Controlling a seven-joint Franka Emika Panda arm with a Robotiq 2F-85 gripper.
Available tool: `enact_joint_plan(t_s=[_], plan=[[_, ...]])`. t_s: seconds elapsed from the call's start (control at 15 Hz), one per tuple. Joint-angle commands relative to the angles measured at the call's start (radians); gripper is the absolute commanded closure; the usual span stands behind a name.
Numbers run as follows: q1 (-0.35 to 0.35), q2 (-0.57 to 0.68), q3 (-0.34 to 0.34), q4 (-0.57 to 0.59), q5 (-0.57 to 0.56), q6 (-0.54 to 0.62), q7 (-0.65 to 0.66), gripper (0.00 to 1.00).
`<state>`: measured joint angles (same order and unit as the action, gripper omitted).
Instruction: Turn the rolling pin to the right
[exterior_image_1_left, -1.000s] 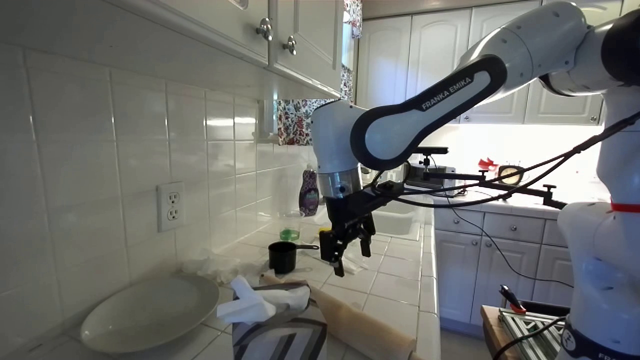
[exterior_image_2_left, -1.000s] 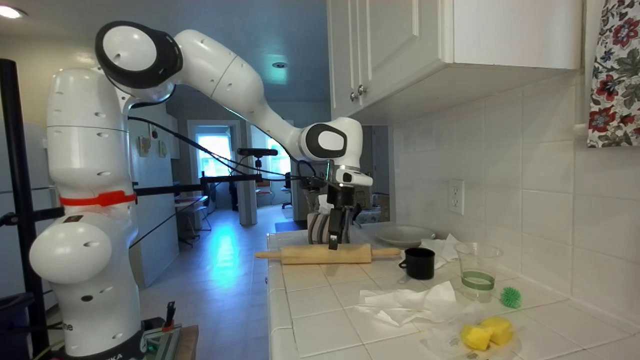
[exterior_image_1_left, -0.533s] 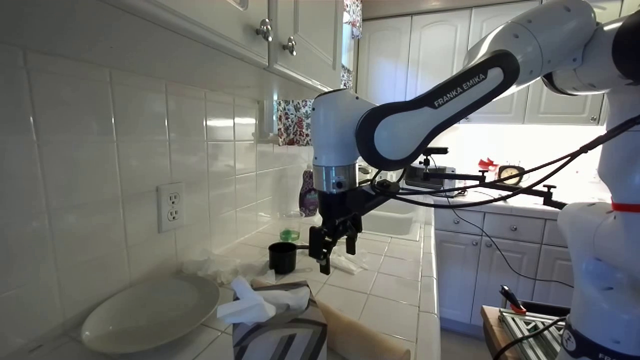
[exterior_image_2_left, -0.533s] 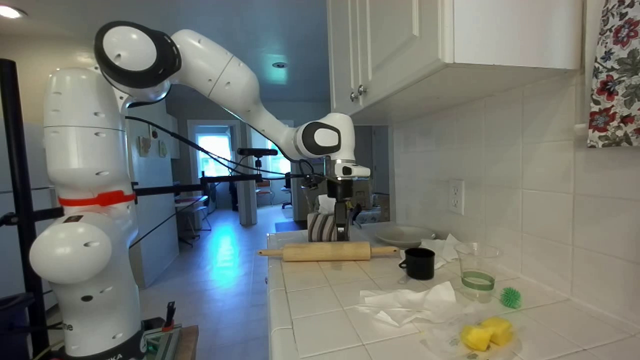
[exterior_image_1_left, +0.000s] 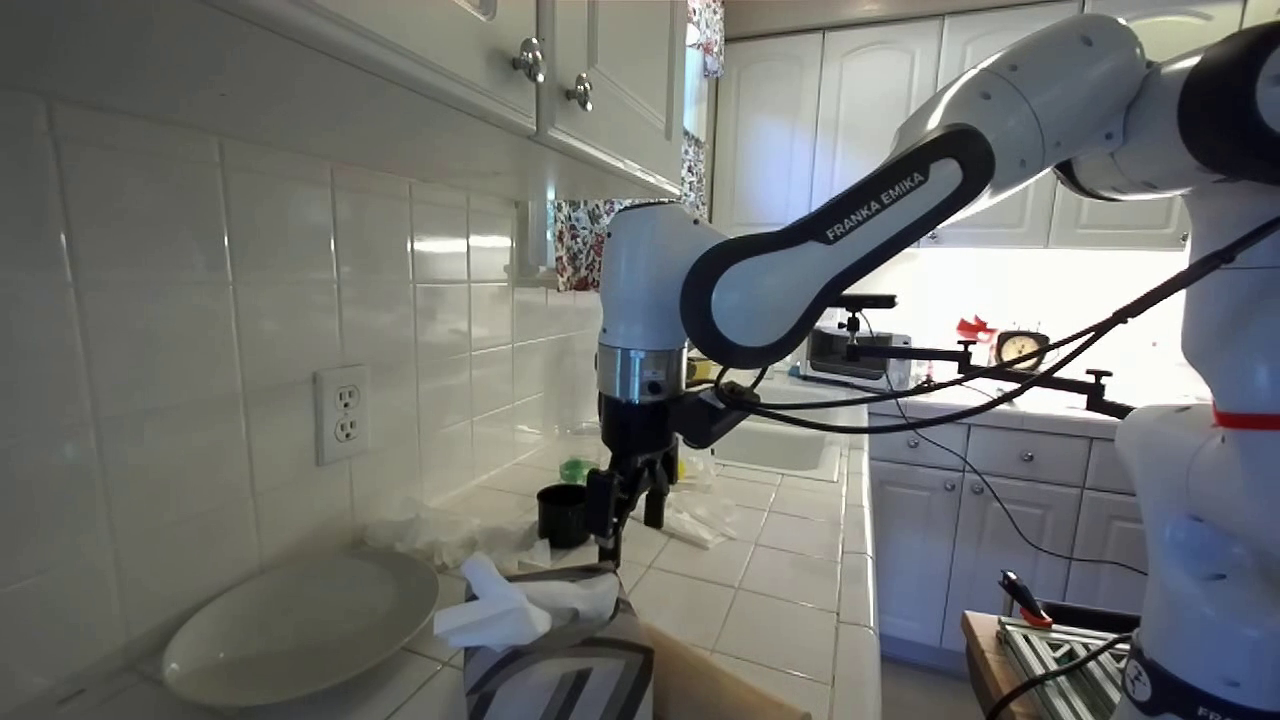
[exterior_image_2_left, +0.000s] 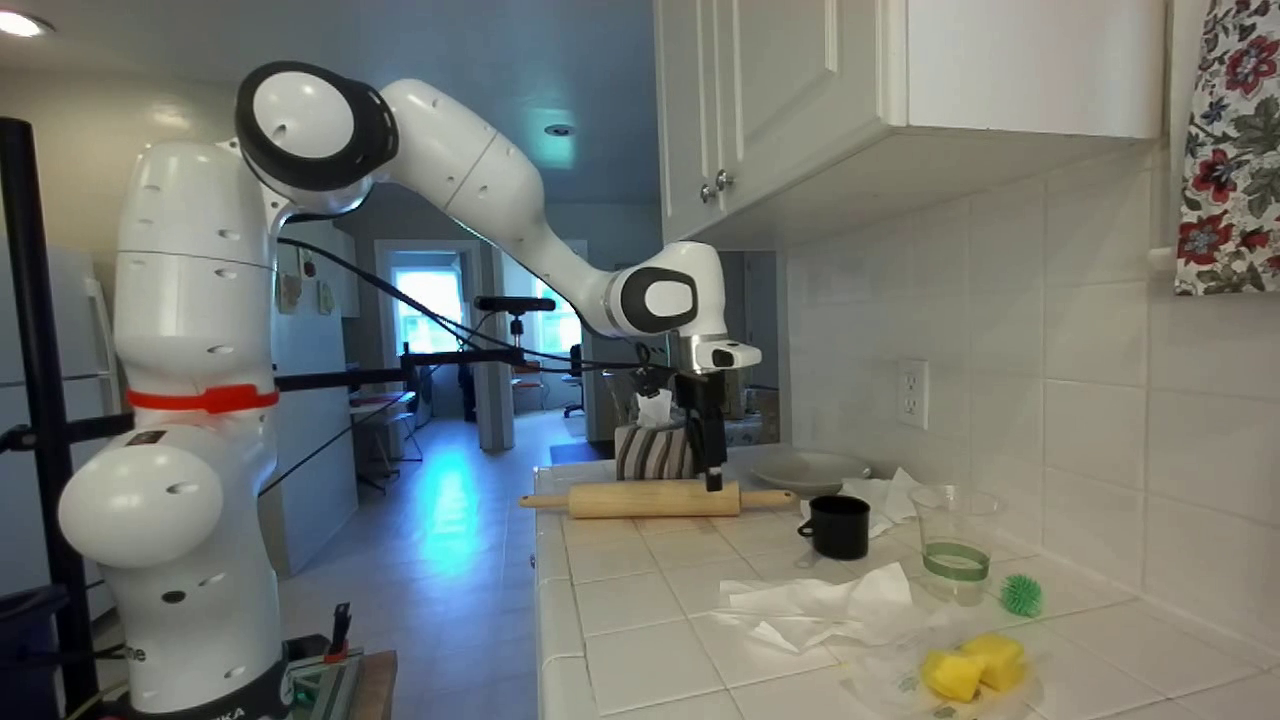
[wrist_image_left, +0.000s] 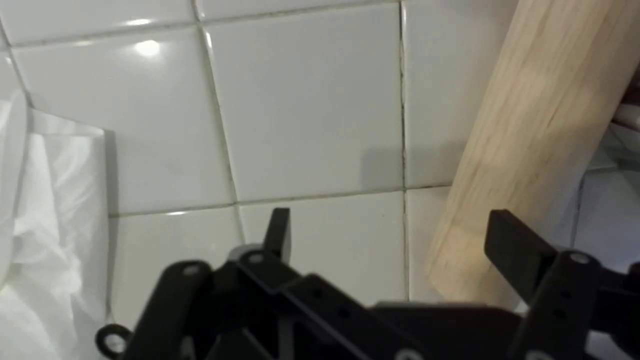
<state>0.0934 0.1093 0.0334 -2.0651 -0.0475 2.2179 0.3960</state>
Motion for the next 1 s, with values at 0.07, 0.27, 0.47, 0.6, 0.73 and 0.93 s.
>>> enact_joint_plan(t_s=[0.07,0.27,0.47,0.6,0.73,0.93], plan=[[-0.012,0.080,0.015,0.101,0.077,0.000,-0.164,0.00],[-0.011,0.123,0.021,0.154,0.101,-0.014,-0.205,0.00],[-0.010,0.169,0.024,0.195,0.128,-0.041,-0.203,0.00],[-0.013,0.191,0.026,0.210,0.154,-0.053,-0.202,0.00],[-0.011,0.214,0.022,0.229,0.161,-0.090,-0.181,0.00],[-0.008,0.227,0.014,0.242,0.159,-0.127,-0.159,0.00]])
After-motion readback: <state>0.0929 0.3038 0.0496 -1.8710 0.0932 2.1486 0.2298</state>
